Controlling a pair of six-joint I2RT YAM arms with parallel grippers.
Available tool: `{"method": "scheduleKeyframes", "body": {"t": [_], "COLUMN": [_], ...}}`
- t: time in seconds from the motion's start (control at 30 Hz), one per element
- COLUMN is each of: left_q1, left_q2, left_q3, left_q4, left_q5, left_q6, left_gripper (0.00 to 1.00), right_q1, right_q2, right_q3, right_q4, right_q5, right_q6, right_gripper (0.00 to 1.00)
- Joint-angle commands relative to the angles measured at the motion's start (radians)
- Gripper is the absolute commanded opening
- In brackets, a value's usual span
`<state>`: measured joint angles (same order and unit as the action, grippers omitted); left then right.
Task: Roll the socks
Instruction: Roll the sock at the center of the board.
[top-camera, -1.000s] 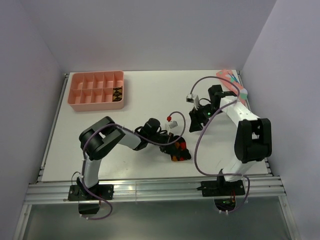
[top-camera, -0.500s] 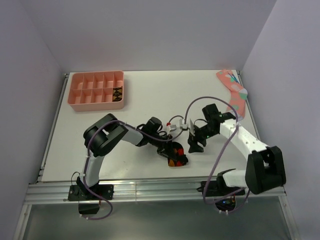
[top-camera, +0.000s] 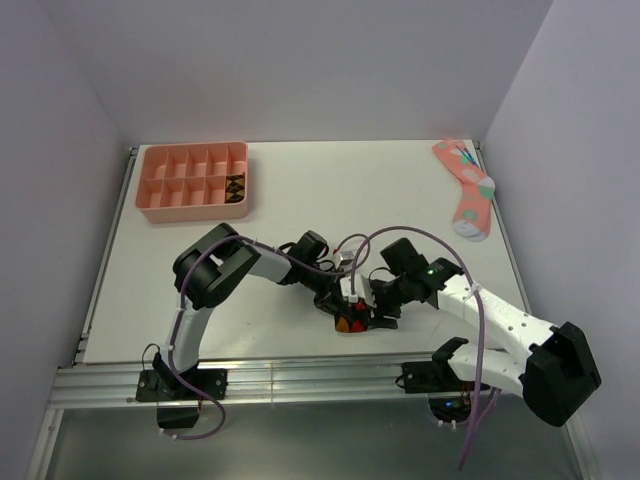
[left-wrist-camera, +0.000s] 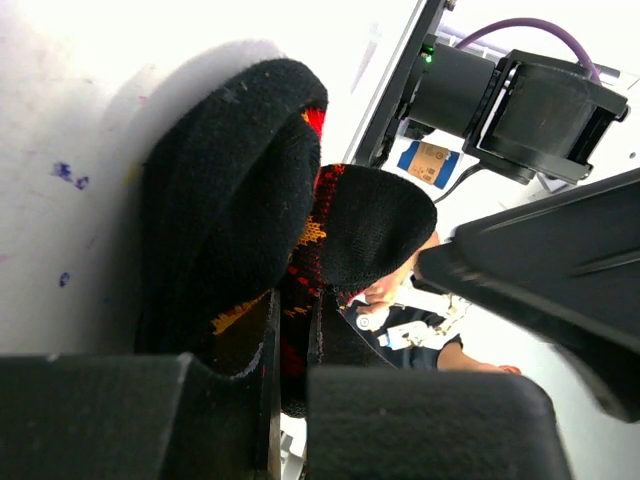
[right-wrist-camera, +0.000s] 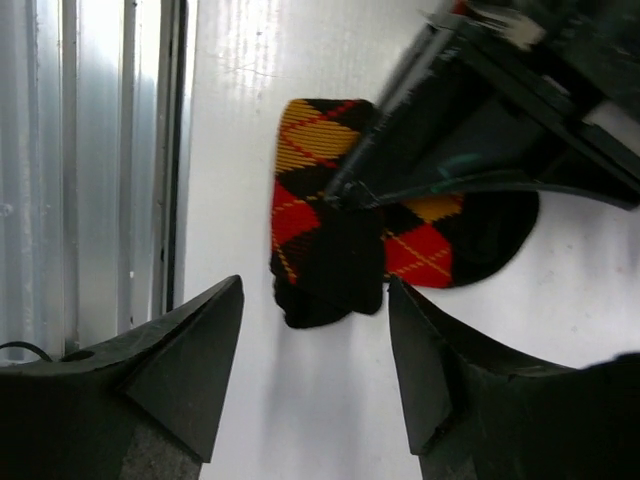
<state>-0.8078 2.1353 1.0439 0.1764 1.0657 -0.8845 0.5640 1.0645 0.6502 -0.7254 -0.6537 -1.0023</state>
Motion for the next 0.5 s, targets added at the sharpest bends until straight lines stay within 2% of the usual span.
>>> {"method": "scheduleKeyframes", "body": {"t": [0.0, 0.07, 0.27, 0.47], "left_q1": [-0.001, 0.005, 0.028, 0.030], "left_q2": [0.083, 0.087, 0.086, 0.087], "left_q3": [-0.047, -0.050, -0.058, -0.068], "left_q4": [-0.173, -0.173, -0.170, -0.134], "left_q5": [-0.179, -0.177, -0.174, -0.151], "left_q6": [0.055, 0.045, 0.050, 0.039], "left_gripper": [0.00, 0.00, 0.00, 0.00], "right_q1": [0.065, 0.103, 0.183, 0.200], "right_q2": [-0.009, -0.008, 0.002, 0.057], "right_q3": [-0.032, -0.052, -0.096, -0.103], "right_q4": [0.084, 0.113, 0.199, 0.257], "right_q5": [0.057, 0.078, 0.147, 0.178], "right_q6": [0.057, 0.077, 0.129, 0.159], "right_gripper": [0.66, 0.63, 0.62, 0.61]}}
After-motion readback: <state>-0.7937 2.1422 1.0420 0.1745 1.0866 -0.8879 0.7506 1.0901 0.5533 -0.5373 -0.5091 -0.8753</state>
